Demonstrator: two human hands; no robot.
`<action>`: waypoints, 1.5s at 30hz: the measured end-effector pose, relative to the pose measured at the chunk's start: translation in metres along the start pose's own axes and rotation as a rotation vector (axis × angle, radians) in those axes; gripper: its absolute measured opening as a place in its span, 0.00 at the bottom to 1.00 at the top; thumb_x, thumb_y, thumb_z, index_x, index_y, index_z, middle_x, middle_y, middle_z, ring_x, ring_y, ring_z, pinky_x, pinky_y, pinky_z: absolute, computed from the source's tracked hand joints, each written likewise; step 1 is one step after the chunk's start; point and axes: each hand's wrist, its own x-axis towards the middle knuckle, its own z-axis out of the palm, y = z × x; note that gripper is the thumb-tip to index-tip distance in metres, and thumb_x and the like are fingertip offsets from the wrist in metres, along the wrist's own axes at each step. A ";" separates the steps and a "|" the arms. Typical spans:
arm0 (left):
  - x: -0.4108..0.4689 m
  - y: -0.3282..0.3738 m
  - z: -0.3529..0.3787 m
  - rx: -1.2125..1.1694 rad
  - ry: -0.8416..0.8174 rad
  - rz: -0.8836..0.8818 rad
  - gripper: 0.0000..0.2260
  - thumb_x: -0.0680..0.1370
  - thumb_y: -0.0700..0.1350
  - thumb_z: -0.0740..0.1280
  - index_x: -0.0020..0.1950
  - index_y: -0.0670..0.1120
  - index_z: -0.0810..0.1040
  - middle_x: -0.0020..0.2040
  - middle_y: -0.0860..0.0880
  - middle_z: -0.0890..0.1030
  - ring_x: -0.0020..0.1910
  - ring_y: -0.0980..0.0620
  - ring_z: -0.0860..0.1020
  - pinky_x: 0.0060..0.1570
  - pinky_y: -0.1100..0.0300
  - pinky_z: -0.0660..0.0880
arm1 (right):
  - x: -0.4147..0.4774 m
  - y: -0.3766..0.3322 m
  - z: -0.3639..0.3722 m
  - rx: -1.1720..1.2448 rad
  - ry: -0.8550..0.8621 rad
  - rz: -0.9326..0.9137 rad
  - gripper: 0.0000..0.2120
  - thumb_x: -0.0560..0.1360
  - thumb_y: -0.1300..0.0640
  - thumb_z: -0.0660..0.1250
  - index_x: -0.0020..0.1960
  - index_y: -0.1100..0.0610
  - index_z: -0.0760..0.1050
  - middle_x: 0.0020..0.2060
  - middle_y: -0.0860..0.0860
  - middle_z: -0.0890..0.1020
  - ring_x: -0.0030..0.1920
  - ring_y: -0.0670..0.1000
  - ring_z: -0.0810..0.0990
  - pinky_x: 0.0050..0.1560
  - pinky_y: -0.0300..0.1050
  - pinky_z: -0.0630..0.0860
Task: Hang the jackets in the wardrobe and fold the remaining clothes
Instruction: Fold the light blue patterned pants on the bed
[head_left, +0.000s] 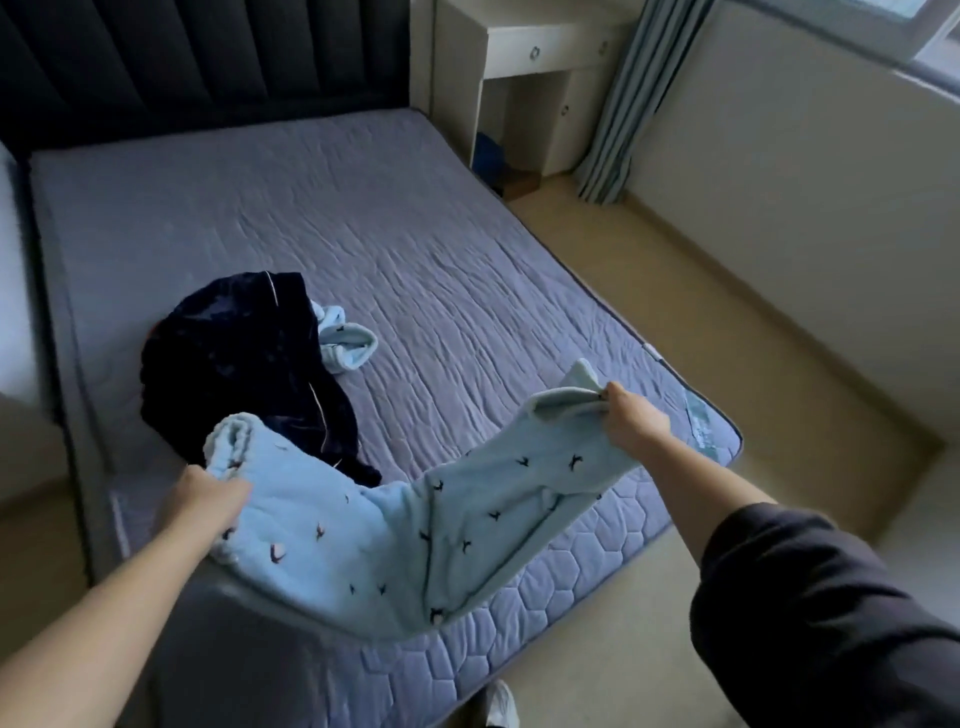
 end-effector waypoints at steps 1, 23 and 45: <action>0.005 0.001 0.014 0.012 0.006 -0.031 0.08 0.71 0.43 0.64 0.46 0.40 0.71 0.35 0.39 0.78 0.39 0.40 0.77 0.40 0.53 0.74 | 0.018 0.017 -0.001 -0.019 0.007 0.016 0.07 0.78 0.57 0.53 0.56 0.55 0.64 0.48 0.57 0.78 0.40 0.57 0.73 0.35 0.46 0.68; -0.052 -0.087 0.235 0.434 -0.476 -0.057 0.17 0.76 0.47 0.63 0.63 0.43 0.69 0.62 0.43 0.75 0.58 0.42 0.75 0.53 0.53 0.74 | -0.001 0.029 0.241 -0.106 -0.390 0.093 0.17 0.78 0.58 0.55 0.67 0.56 0.62 0.66 0.57 0.69 0.65 0.60 0.69 0.61 0.54 0.69; -0.076 0.091 0.606 0.829 -0.330 0.856 0.17 0.78 0.50 0.62 0.64 0.46 0.66 0.57 0.47 0.74 0.57 0.47 0.76 0.45 0.54 0.75 | 0.260 0.215 0.379 1.441 0.202 1.006 0.31 0.74 0.51 0.69 0.71 0.61 0.63 0.57 0.55 0.76 0.43 0.53 0.78 0.55 0.53 0.79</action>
